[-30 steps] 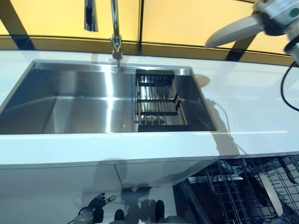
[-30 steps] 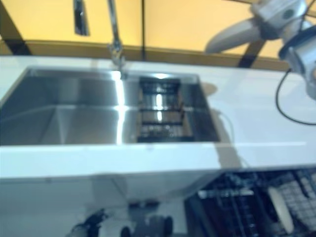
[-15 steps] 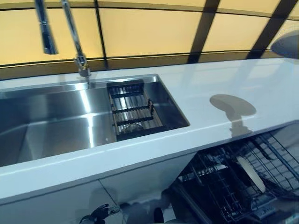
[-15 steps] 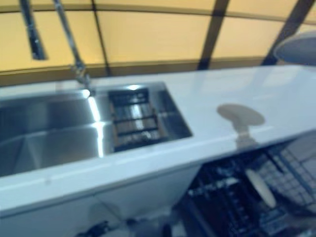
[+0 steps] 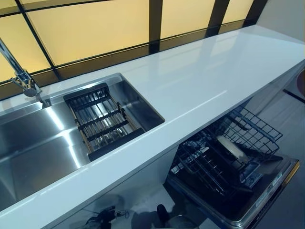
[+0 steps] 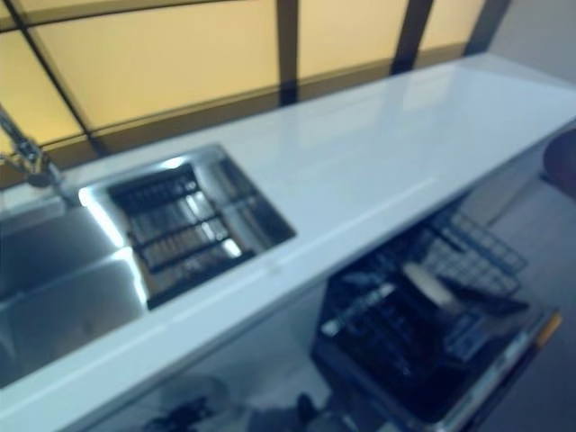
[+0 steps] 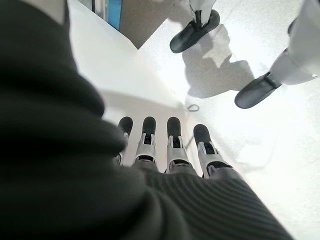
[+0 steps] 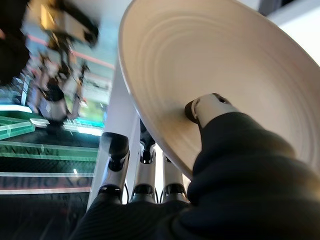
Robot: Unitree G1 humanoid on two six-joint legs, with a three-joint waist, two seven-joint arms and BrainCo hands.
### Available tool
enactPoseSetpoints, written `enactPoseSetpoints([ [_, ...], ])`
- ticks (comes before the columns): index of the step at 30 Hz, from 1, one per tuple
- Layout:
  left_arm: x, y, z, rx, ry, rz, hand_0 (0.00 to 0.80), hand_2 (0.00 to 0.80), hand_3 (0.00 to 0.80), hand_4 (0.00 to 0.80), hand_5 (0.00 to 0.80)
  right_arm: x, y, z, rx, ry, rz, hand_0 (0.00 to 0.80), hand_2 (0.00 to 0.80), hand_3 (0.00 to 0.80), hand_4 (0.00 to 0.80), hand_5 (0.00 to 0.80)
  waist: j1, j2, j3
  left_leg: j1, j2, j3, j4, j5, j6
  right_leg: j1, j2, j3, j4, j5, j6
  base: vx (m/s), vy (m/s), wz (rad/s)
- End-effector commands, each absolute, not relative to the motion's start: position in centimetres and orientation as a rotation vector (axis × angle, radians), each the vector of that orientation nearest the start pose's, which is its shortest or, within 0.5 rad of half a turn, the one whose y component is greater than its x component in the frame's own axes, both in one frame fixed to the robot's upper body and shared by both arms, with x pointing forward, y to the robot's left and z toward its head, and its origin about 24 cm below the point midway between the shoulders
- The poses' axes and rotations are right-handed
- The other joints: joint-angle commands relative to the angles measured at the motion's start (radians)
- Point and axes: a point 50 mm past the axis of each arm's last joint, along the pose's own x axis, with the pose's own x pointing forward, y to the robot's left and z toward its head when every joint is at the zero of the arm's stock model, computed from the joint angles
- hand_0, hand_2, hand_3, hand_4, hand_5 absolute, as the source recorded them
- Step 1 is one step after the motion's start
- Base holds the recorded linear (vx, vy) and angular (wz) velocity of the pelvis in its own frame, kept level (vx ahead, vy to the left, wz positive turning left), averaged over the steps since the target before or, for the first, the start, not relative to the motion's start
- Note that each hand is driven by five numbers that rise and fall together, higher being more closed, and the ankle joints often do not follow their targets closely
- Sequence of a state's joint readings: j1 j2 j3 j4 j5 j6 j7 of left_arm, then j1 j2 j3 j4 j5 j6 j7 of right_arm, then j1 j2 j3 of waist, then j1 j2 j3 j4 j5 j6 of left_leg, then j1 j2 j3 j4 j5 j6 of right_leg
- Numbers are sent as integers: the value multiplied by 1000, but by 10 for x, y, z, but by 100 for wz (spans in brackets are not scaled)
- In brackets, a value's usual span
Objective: Take plates into dishwasher
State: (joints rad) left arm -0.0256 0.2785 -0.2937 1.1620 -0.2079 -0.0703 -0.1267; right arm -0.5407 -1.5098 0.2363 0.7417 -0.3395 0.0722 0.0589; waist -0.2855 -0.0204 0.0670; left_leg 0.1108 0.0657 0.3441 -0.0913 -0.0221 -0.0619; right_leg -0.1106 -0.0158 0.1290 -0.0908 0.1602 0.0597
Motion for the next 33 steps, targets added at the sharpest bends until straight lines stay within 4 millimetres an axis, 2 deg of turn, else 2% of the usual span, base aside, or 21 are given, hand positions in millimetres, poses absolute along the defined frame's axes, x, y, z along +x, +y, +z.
enactPoseSetpoints([
  [1, 124, 242, -147, 227, 1093, -81, 0, 0, 0, 0, 0, 239, -457, 294, -1538, 400, -674, 800, 800, 800, 800, 800, 6, -70, 23, 30, 34, -10, 4, -18, 8, 18, -23, 22, 4, -18, 90, -38, 17, -15],
  [10, 131, 241, -145, 211, 1070, -53, 0, 0, 0, 0, 0, 256, -435, 256, -1486, 464, -493, 800, 800, 800, 800, 800, -9, -58, 42, 19, 24, -10, 4, -17, 13, 3, -26, 22, 4, -11, 85, -34, 19, -4],
  [19, 132, 239, -145, 206, 1058, -38, 0, 0, 0, 0, 0, 267, -408, 220, -1395, 508, -307, 800, 800, 800, 800, 800, -12, -64, 50, 20, 18, -9, 4, -20, 20, -2, -29, 16, 4, -5, 80, 0, 0, 0],
  [27, 136, 241, -144, 208, 1051, -26, 0, 0, 0, 0, 0, 272, -390, 197, -1354, 556, -176, 800, 800, 800, 800, 800, -8, -71, 57, 21, 17, -11, 4, -17, 22, 0, -30, 14, 4, -1, 78, 0, 0, 0],
  [33, 137, 242, -143, 210, 1047, -21, 0, 0, 0, 0, 0, 277, -377, 188, -1352, 574, -95, 800, 800, 800, 800, 800, -3, -74, 61, 20, 17, -13, 4, -17, 23, 0, -29, 14, 4, 0, 76, 0, 0, 0],
])
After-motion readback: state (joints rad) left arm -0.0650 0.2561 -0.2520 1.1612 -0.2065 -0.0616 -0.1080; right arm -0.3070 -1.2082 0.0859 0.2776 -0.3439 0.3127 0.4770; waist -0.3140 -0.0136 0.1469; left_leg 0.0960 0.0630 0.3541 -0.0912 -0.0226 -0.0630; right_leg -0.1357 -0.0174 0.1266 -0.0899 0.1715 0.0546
